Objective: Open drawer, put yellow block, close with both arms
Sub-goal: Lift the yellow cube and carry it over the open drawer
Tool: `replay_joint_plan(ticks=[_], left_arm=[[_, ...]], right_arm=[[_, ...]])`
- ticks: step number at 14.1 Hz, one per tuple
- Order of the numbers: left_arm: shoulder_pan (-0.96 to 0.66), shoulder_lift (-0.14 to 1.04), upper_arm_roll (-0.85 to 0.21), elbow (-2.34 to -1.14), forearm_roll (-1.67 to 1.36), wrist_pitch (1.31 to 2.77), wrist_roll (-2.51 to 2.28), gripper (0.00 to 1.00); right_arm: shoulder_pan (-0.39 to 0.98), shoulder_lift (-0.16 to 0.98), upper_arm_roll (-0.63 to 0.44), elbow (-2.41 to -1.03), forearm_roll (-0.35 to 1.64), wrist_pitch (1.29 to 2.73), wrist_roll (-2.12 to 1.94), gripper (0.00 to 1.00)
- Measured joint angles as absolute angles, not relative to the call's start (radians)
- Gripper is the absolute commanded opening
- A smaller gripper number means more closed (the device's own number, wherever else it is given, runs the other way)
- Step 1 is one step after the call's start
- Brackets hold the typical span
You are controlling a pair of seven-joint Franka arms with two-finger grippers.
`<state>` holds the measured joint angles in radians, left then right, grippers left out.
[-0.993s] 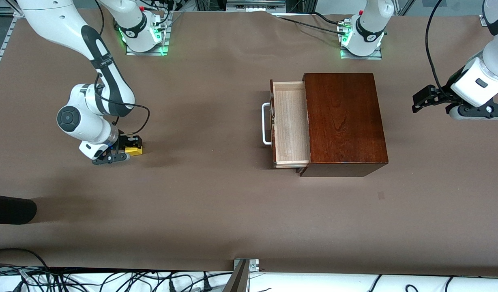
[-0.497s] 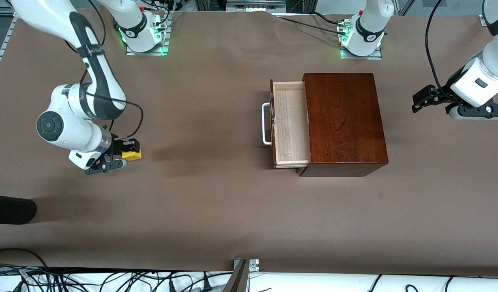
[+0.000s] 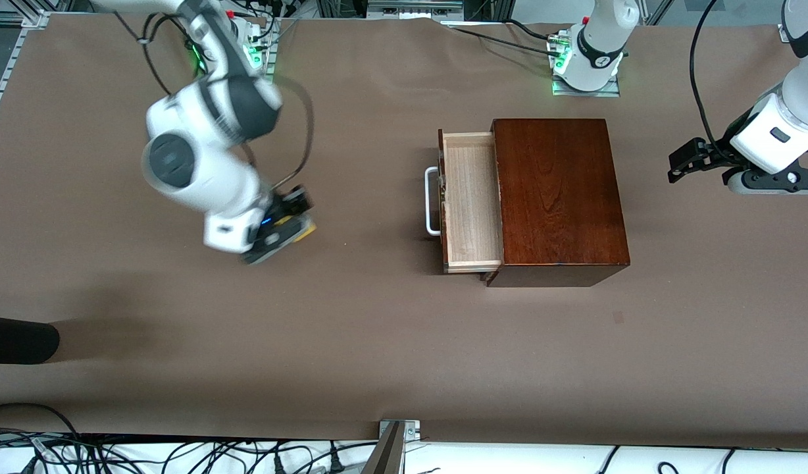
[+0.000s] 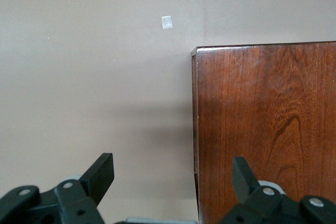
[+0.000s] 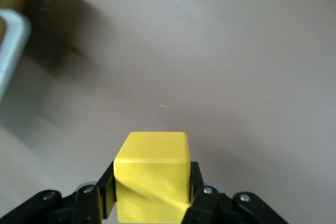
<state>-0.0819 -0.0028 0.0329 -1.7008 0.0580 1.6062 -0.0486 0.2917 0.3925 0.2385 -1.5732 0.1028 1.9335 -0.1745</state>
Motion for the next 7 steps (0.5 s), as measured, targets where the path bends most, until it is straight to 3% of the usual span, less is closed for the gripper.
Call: replay_joint_plan(ticks=[7], left_arm=[[-0.082, -0.003, 0.033, -1.701, 0.058, 1.606, -0.049, 1.00]], right_arm=[[0.603, 0.414, 0.286, -1.466, 0.014, 1.945, -0.167, 0.00]])
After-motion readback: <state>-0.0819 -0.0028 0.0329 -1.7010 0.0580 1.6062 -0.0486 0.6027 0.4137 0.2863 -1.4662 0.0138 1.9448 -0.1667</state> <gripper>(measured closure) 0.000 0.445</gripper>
